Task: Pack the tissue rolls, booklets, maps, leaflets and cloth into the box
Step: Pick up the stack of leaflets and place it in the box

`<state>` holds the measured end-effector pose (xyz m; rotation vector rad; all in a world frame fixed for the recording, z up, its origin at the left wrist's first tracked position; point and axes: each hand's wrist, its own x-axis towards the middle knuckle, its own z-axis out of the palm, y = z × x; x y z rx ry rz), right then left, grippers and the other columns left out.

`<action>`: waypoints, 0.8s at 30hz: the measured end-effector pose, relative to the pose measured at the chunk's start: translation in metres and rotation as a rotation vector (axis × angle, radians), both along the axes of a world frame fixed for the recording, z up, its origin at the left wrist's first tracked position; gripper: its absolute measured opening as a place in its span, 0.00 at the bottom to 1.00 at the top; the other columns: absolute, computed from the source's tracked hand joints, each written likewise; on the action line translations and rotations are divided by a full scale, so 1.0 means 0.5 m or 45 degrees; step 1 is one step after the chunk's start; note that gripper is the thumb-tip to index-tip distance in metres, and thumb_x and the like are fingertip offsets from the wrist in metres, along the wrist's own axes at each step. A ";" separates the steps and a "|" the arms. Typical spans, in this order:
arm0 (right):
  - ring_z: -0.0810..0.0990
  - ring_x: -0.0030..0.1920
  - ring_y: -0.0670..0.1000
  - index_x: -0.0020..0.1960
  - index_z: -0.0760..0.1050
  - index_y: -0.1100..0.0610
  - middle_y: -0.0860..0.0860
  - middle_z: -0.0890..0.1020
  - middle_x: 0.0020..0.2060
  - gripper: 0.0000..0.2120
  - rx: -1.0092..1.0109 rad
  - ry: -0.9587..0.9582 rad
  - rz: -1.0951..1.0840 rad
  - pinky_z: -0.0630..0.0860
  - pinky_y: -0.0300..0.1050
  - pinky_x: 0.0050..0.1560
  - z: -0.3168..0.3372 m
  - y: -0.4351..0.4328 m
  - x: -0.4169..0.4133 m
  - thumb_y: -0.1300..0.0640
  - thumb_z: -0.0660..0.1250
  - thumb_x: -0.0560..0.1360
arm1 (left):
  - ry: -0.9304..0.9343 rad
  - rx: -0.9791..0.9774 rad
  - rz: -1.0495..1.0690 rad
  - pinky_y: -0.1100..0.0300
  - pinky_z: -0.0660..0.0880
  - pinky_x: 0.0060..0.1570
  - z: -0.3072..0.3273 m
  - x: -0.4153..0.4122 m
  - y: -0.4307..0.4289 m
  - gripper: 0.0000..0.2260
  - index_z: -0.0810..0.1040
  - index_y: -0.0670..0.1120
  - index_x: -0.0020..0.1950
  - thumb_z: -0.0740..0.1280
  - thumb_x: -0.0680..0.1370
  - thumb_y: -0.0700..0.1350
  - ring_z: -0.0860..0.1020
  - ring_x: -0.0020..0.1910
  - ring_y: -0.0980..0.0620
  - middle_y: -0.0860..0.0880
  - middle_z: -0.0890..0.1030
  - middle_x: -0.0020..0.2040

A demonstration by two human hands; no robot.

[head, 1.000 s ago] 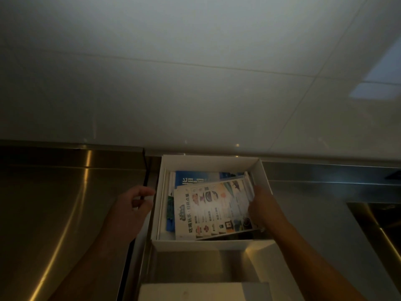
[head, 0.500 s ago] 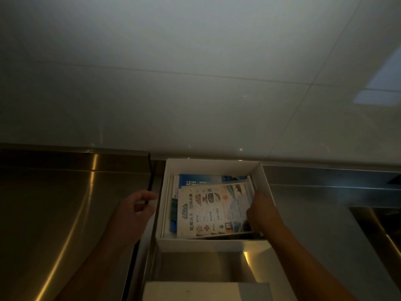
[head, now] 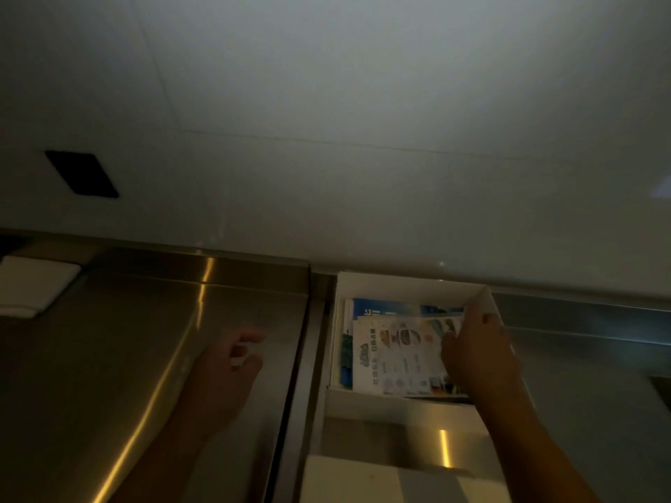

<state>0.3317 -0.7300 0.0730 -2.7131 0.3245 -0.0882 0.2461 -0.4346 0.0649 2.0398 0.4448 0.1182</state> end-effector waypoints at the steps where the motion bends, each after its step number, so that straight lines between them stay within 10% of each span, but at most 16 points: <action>1: 0.76 0.57 0.60 0.64 0.66 0.58 0.60 0.75 0.59 0.19 0.024 -0.016 0.022 0.77 0.54 0.54 0.010 0.023 -0.018 0.57 0.63 0.75 | -0.011 0.010 0.004 0.53 0.73 0.48 0.004 -0.005 0.017 0.11 0.77 0.50 0.50 0.66 0.74 0.34 0.77 0.54 0.43 0.41 0.78 0.54; 24: 0.77 0.57 0.50 0.64 0.72 0.52 0.51 0.79 0.58 0.17 0.402 0.171 0.323 0.71 0.41 0.57 -0.021 0.877 -0.236 0.54 0.63 0.76 | -0.055 0.402 0.140 0.55 0.65 0.65 0.083 -0.148 0.736 0.15 0.77 0.45 0.58 0.69 0.72 0.38 0.70 0.64 0.43 0.42 0.71 0.63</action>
